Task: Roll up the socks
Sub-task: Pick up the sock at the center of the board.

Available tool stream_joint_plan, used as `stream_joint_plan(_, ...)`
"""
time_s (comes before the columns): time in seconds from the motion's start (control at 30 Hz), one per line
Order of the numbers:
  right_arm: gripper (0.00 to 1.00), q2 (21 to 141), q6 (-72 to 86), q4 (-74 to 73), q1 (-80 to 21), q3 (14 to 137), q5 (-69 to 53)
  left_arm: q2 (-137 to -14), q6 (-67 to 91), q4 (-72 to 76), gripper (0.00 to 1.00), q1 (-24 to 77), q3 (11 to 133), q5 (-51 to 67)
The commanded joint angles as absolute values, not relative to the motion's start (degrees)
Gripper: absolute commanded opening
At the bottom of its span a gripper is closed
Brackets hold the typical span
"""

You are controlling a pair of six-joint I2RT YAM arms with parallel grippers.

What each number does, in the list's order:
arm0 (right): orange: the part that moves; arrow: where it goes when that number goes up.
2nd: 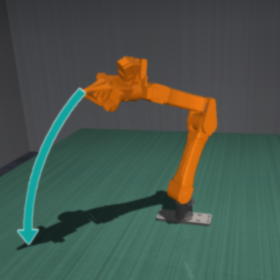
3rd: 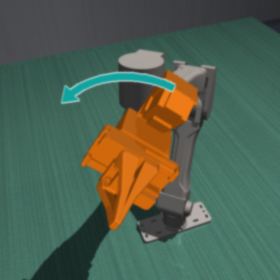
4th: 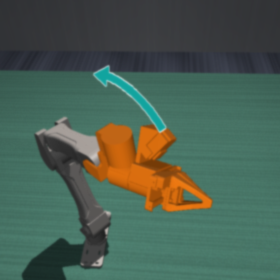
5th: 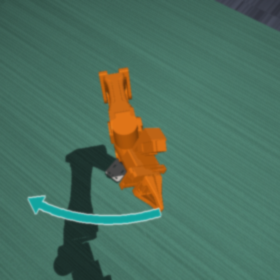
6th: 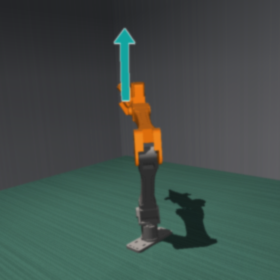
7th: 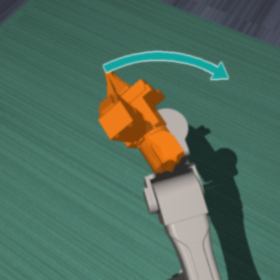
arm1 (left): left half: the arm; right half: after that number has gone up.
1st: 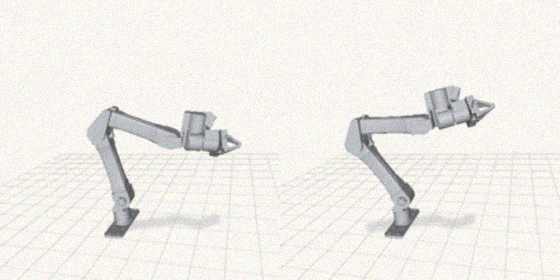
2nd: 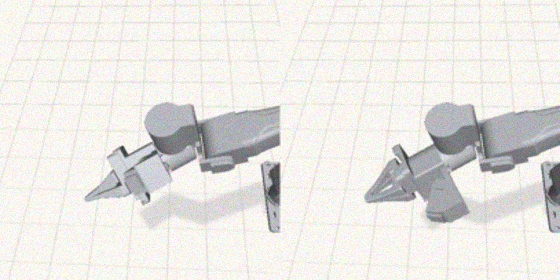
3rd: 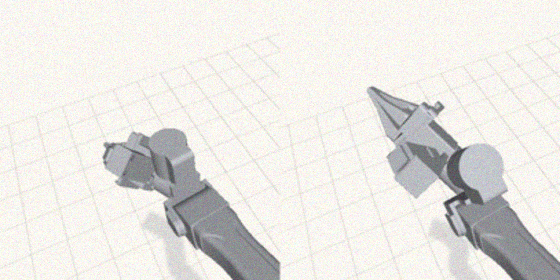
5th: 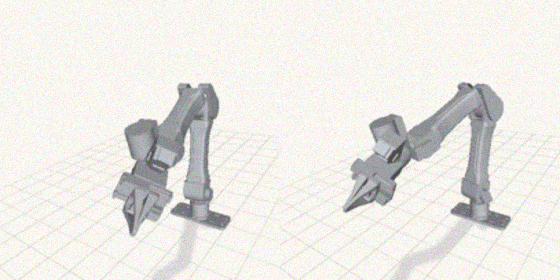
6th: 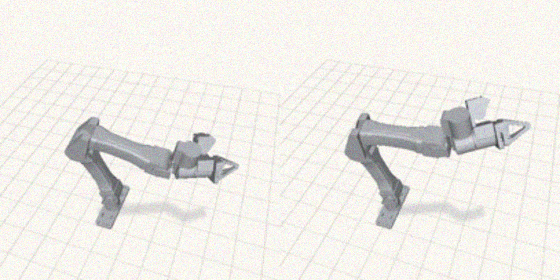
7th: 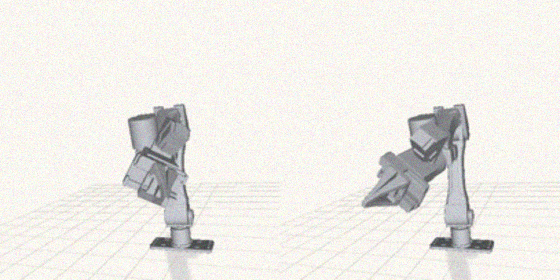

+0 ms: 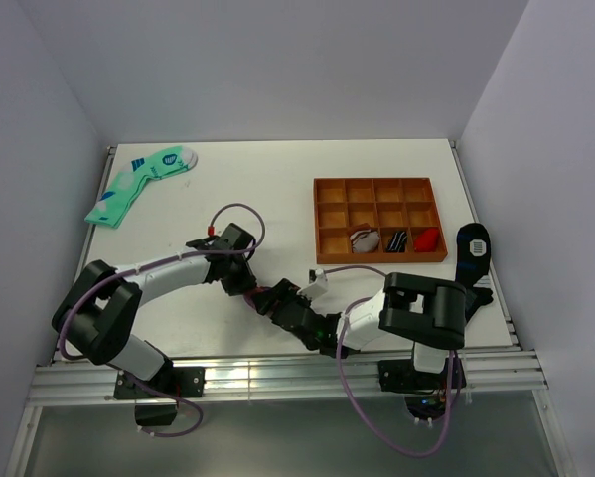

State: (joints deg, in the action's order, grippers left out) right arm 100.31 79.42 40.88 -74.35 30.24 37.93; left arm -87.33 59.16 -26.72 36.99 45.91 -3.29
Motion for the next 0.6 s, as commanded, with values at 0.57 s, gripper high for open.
stream_joint_plan(0.57, 0.42, 100.45, 74.0, 45.17, -70.14, 24.61, 35.34, -94.83, 54.23, -34.19, 0.0, 38.76, 43.94, -4.31)
